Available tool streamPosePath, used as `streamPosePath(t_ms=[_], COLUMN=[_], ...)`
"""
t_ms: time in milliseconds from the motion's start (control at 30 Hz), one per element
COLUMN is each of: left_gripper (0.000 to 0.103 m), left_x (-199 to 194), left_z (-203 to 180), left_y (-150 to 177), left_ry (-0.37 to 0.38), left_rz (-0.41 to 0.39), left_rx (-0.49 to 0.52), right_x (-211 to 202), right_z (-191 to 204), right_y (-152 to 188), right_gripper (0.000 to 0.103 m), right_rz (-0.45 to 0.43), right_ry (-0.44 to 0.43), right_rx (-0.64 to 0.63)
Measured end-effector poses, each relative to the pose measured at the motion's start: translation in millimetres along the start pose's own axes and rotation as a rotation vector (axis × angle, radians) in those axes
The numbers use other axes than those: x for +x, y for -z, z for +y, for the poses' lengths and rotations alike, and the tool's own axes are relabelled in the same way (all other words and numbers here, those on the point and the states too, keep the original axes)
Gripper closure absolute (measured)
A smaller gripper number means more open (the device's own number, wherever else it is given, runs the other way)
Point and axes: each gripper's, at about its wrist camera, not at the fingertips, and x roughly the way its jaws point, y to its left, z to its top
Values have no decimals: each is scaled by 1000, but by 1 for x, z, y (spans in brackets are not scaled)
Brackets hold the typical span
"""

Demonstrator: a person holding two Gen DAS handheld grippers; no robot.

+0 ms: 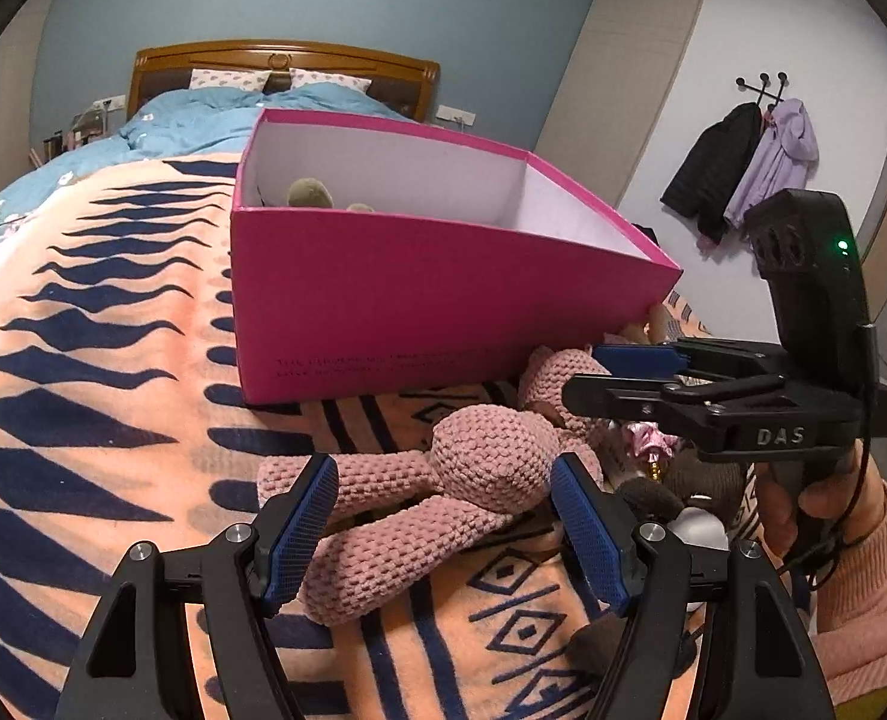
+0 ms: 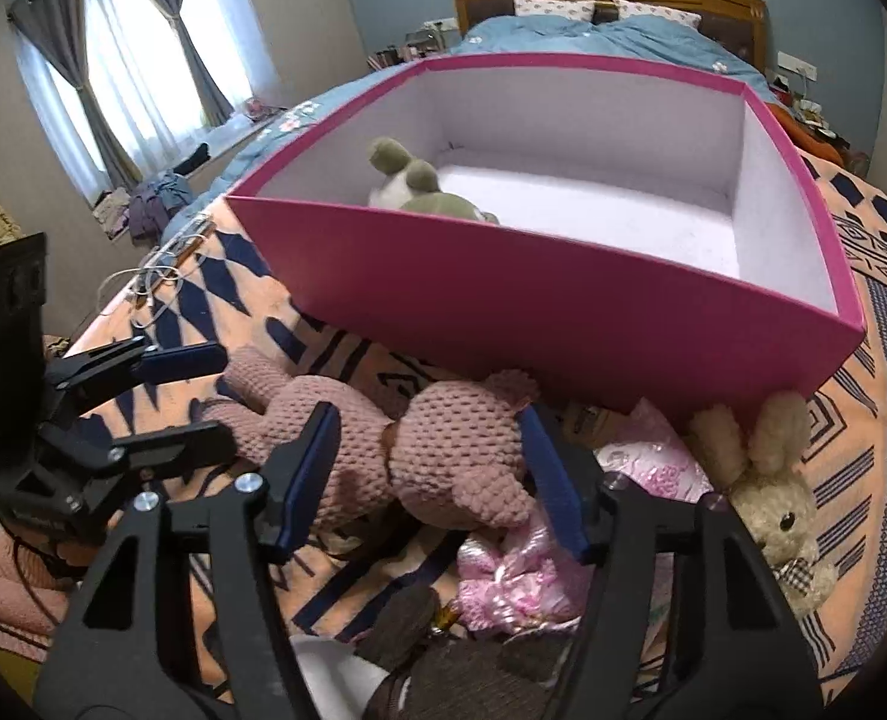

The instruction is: Organize objects

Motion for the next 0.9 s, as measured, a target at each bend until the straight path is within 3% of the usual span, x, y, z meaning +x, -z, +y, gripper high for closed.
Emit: streamPosePath(t_ms=[233, 367, 633, 700, 900], left_gripper=[28, 28, 29, 32, 55], left_x=[9, 14, 21, 22, 26], left_z=[-1, -4, -9, -8, -11], left_y=[4, 6, 7, 7, 7], left_ry=[14, 24, 39, 53, 103], left_rz=[35, 55, 88, 97, 128], left_rx=[-3, -4, -7, -20, -32], right_x=[14, 16, 12, 10, 5], right_z=[-2, 0, 1, 0, 0], right_y=[0, 1, 4, 5, 8], right_gripper=[42, 49, 53, 53, 54], right_rz=[48, 49, 29, 22, 5], right_ry=[32, 61, 59, 52, 37], right_rx=[-3, -25, -18, -12, -2])
